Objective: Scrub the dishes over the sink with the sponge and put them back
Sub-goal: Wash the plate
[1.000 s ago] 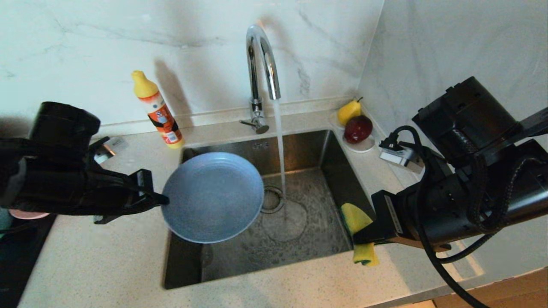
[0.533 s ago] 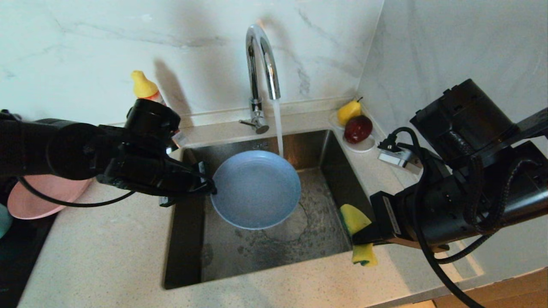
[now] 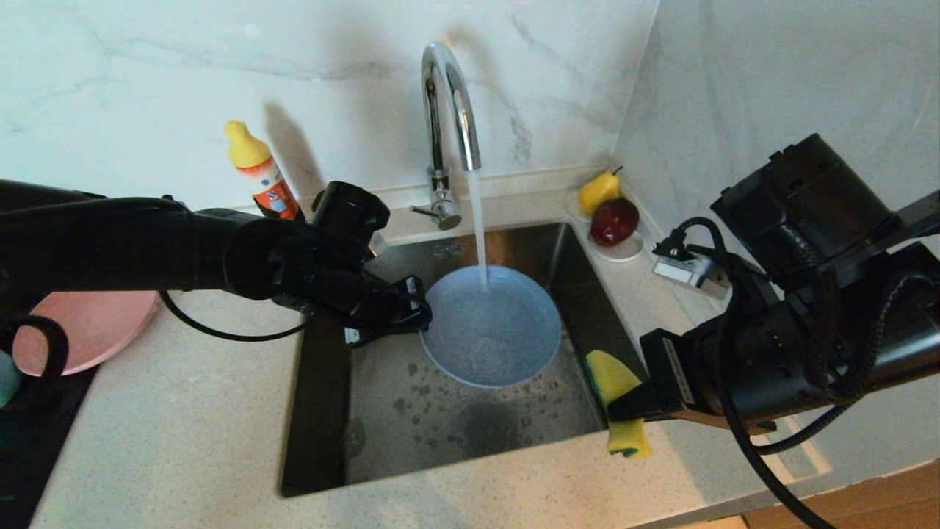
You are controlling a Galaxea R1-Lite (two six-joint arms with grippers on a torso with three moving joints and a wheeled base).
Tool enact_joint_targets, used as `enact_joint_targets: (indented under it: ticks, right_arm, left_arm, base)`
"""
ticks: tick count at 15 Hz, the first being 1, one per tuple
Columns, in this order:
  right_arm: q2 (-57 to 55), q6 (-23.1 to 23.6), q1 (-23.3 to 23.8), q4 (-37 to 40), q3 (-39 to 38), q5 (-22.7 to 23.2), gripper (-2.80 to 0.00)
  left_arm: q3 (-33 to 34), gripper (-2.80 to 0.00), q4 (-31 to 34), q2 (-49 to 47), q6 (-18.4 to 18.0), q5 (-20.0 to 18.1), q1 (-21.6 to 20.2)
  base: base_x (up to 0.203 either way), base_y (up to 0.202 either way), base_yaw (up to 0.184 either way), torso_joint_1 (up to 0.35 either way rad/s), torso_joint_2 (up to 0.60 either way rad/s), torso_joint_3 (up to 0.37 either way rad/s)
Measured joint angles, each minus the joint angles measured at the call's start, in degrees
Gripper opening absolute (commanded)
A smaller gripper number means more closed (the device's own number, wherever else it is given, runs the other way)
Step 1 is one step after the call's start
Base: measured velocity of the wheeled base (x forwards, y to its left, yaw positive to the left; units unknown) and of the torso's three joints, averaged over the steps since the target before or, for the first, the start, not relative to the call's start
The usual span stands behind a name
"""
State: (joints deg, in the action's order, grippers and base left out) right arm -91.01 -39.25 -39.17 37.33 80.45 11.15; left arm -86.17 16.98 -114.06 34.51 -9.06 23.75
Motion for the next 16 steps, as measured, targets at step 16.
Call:
enact_joint_targets:
  ticks: [16]
  right_arm:
    - [-0.7,0.0,-0.1,0.0,-0.1,1.1,-2.80]
  left_arm:
    - [5.0,-2.80,0.2,7.1,-8.5,18.5,0.4]
  base:
    - [0.000,0.000,0.000,0.000,0.00,0.000]
